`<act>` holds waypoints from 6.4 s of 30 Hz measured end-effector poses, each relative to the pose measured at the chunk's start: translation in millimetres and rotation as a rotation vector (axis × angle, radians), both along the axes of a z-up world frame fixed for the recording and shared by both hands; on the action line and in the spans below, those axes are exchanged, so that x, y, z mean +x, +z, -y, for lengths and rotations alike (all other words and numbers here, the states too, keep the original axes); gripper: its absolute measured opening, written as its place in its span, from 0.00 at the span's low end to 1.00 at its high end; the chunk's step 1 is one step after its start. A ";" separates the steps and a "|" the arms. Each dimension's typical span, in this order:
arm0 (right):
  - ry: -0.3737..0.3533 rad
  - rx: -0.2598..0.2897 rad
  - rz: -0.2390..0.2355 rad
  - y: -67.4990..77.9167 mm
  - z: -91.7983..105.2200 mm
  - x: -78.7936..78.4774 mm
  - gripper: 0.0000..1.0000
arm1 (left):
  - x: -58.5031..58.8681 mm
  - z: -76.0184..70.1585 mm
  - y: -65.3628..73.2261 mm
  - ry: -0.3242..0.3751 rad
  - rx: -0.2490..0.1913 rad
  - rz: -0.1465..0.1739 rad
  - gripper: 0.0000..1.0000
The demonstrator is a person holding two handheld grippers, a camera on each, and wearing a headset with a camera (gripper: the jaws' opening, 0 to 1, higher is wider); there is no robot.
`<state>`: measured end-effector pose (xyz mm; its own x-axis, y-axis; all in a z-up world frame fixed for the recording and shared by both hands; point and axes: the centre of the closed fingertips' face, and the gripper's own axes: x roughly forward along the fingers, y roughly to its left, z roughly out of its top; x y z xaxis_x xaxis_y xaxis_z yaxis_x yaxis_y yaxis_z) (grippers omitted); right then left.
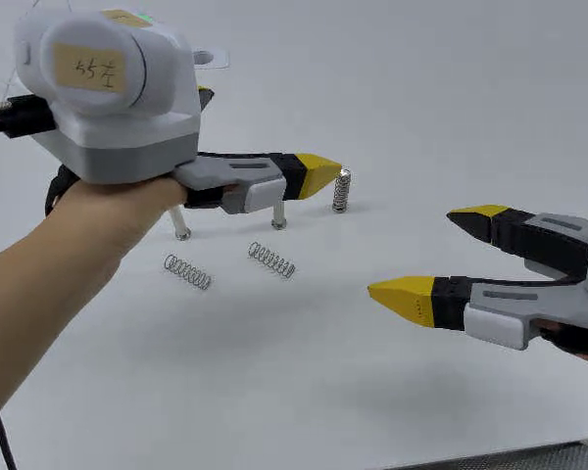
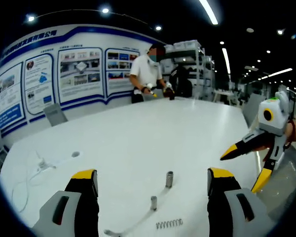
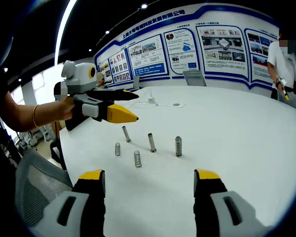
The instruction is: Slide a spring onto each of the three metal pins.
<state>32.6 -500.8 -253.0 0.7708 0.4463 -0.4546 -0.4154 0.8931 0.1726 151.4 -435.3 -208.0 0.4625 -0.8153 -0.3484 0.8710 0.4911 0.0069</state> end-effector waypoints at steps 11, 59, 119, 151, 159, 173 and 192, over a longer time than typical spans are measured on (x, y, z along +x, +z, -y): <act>0.013 -0.013 -0.004 -2.3 -1.9 3.2 0.73 | -2.5 -14.7 6.1 0.025 -0.006 -0.006 0.97; 0.201 -0.127 0.022 -53.6 -61.5 54.4 0.31 | -20.0 -87.6 9.5 0.125 -0.027 -0.041 0.84; 0.191 -0.055 0.069 -47.3 -88.2 75.0 0.11 | -32.5 -88.8 1.6 0.147 -0.049 -0.117 0.74; 0.278 0.142 0.313 50.4 -115.1 51.4 0.11 | -46.0 -66.4 19.7 0.100 -0.378 -0.455 0.37; 0.287 0.189 0.329 61.2 -119.1 48.9 0.11 | -51.3 -63.1 24.8 0.082 -0.433 -0.503 0.26; 0.295 0.183 0.332 64.0 -121.6 47.9 0.11 | -50.3 -61.5 27.5 0.086 -0.468 -0.517 0.14; 0.300 0.077 0.353 62.3 -121.2 51.2 0.15 | -49.0 -61.6 29.8 0.070 -0.408 -0.441 0.12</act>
